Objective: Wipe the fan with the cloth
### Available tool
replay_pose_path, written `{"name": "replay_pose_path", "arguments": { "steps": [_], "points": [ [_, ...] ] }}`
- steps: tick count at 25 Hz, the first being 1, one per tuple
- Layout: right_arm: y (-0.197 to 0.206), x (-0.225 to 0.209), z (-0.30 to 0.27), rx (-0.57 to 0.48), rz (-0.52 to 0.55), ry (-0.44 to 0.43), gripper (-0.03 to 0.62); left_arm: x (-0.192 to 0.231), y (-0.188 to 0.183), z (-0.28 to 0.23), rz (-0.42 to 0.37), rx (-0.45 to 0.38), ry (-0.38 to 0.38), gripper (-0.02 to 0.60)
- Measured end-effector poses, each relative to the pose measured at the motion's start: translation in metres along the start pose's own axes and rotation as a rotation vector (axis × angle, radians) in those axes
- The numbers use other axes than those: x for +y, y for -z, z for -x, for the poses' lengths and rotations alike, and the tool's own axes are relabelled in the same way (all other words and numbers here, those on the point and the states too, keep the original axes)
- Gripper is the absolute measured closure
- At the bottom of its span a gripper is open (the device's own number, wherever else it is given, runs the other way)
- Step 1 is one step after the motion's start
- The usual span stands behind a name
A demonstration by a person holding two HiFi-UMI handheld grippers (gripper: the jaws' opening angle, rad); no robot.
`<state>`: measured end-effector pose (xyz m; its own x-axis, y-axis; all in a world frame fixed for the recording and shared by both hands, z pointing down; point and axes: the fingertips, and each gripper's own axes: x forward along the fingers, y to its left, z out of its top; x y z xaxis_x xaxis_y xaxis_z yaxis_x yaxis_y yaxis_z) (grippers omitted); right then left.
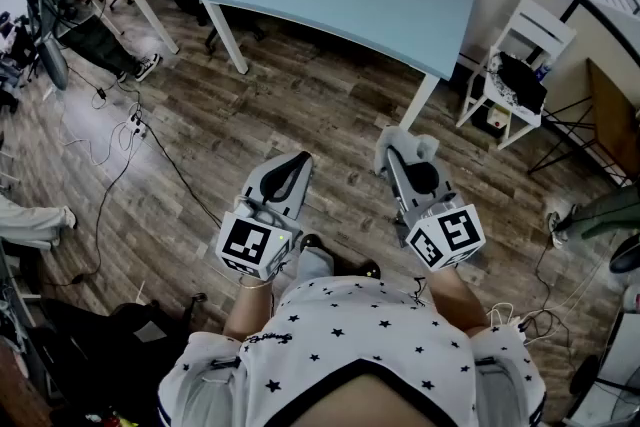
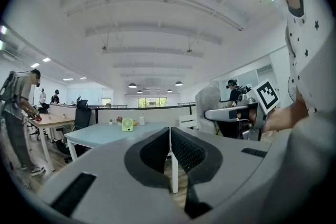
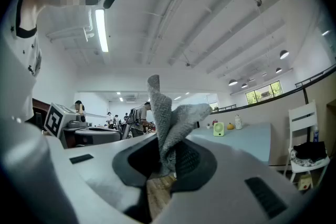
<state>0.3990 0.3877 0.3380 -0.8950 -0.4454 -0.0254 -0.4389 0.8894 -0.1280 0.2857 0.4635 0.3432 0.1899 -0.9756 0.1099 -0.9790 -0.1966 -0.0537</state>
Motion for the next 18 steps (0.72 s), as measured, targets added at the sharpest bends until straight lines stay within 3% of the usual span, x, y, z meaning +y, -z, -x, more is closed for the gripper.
{"name": "replay_pose_path", "arguments": {
  "steps": [18],
  "points": [
    [0.004, 0.007, -0.022, -0.004, -0.035, 0.036, 0.546, 0.031, 0.006, 0.005, 0.009, 0.014, 0.004, 0.55]
  ]
}}
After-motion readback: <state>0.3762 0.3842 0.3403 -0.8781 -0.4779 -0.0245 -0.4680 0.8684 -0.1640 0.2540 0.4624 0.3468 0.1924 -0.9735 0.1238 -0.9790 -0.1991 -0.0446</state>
